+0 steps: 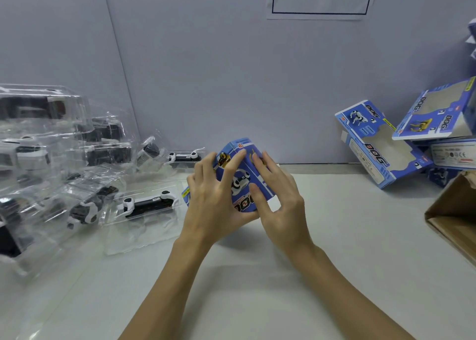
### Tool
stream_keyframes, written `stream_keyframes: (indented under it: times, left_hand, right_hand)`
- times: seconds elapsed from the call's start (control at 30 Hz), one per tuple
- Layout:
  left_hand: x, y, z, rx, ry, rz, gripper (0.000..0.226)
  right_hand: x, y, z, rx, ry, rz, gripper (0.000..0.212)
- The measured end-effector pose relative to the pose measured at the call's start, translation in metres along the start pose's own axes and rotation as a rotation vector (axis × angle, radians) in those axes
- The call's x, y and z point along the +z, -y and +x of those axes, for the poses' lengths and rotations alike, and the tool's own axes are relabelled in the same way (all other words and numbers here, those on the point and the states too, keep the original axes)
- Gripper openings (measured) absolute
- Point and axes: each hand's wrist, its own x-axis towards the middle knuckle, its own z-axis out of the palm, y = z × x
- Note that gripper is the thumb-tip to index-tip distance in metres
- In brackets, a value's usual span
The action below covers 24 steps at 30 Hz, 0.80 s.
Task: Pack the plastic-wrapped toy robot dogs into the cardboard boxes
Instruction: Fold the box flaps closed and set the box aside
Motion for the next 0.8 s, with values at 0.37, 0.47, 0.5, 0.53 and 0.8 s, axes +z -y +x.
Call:
stream_keyframes:
  times: [0.37, 0.47, 0.5, 0.53, 0.8]
  left_hand:
    - [0.0001, 0.0016, -0.0008, 0.001, 0.007, 0.044, 0.093]
    - [0.002, 0.0013, -0.0004, -0.001, 0.001, 0.037, 0.087]
    - [0.003, 0.0015, -0.0004, 0.0, -0.007, 0.029, 0.085]
    - [0.0038, 0.0016, -0.0005, 0.004, -0.014, 0.02, 0.085]
    - [0.0043, 0.0078, -0.0026, -0.003, -0.005, -0.06, 0.088]
  right_hand:
    - [0.0008, -0.0037, 0.0014, -0.032, 0.099, -0.032, 0.053]
    - [0.0003, -0.0052, -0.0037, 0.006, 0.113, -0.007, 0.065]
    - [0.0009, -0.0049, -0.0046, 0.015, 0.094, 0.0, 0.064]
    - [0.0019, -0.0047, -0.0047, 0.015, 0.078, 0.011, 0.063]
    - [0.0087, -0.0063, -0.0031, -0.025, 0.092, -0.032, 0.061]
